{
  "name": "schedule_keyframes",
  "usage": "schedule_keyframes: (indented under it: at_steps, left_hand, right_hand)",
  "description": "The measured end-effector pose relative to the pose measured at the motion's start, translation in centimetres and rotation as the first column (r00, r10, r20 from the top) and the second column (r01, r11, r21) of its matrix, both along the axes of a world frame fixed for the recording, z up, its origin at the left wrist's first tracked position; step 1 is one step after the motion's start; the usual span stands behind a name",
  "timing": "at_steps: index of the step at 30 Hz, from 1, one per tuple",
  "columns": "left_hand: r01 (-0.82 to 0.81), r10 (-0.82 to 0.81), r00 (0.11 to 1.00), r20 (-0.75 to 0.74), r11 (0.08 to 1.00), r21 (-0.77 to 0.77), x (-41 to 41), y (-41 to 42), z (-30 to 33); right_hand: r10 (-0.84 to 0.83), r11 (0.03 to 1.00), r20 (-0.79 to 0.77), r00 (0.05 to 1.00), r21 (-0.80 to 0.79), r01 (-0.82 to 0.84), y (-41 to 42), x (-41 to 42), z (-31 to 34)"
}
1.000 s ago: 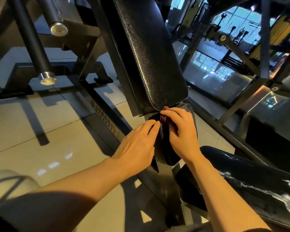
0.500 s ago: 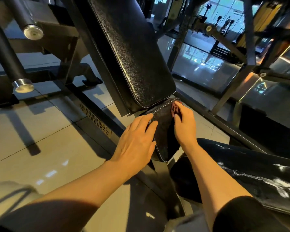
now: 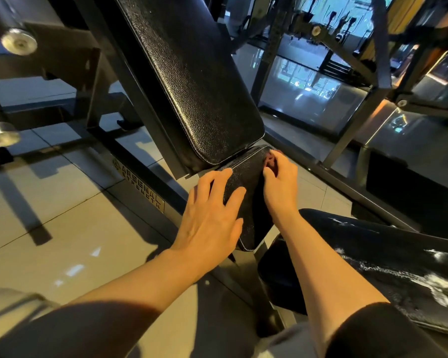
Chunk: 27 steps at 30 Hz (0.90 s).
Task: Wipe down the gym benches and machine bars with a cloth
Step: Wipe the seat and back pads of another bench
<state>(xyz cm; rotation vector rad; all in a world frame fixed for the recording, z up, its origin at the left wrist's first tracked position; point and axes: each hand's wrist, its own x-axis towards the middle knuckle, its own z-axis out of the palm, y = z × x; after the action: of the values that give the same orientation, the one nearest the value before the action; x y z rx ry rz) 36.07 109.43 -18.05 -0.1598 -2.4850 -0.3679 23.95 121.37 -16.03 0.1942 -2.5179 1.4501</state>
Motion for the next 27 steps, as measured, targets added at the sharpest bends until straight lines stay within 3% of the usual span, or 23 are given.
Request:
schedule_keyframes:
  at_steps: [4, 6, 9, 11, 15, 21, 24, 27]
  left_hand:
    - [-0.023, 0.023, 1.000, 0.005, 1.000, -0.020, -0.1, 0.4, 0.0]
    - [-0.028, 0.028, 1.000, 0.014, 0.999, -0.028, 0.0, 0.6, -0.1]
    - [-0.023, 0.024, 0.999, 0.022, 0.999, -0.033, 0.0, 0.6, -0.1]
    - [-0.016, 0.017, 1.000, 0.025, 0.999, -0.044, 0.0, 0.5, -0.2]
    - [-0.021, 0.022, 0.999, 0.026, 0.998, -0.058, -0.3, 0.3, -0.2]
    - [-0.014, 0.014, 1.000, 0.020, 0.999, -0.034, -0.2, 0.5, -0.4]
    - [-0.016, 0.017, 1.000, 0.019, 0.999, -0.045, -0.4, 0.5, -0.3]
    - [-0.026, 0.027, 0.999, 0.018, 0.998, -0.052, -0.6, 0.5, -0.4]
  right_hand:
    - [0.297, 0.949, -0.246, 0.923, 0.181, -0.257, -0.9, 1.6, 1.0]
    - [0.199, 0.974, -0.186, 0.962, 0.146, -0.173, -0.2, 0.4, 0.6]
    - [-0.060, 0.998, 0.034, 0.998, 0.021, 0.059, 0.3, -0.6, 0.1]
    - [-0.025, 0.999, 0.025, 0.999, 0.021, 0.025, -0.3, -0.2, 0.3]
    - [0.244, 0.964, -0.184, 0.952, 0.154, -0.218, -0.9, 1.1, 0.6]
    - [-0.026, 1.000, 0.012, 1.000, 0.017, 0.026, 0.2, -0.7, -0.1]
    - [0.093, 0.995, -0.065, 0.994, 0.023, -0.092, -0.6, -0.2, 0.7]
    - [0.196, 0.976, -0.156, 0.968, 0.126, -0.177, -1.0, -0.3, 1.1]
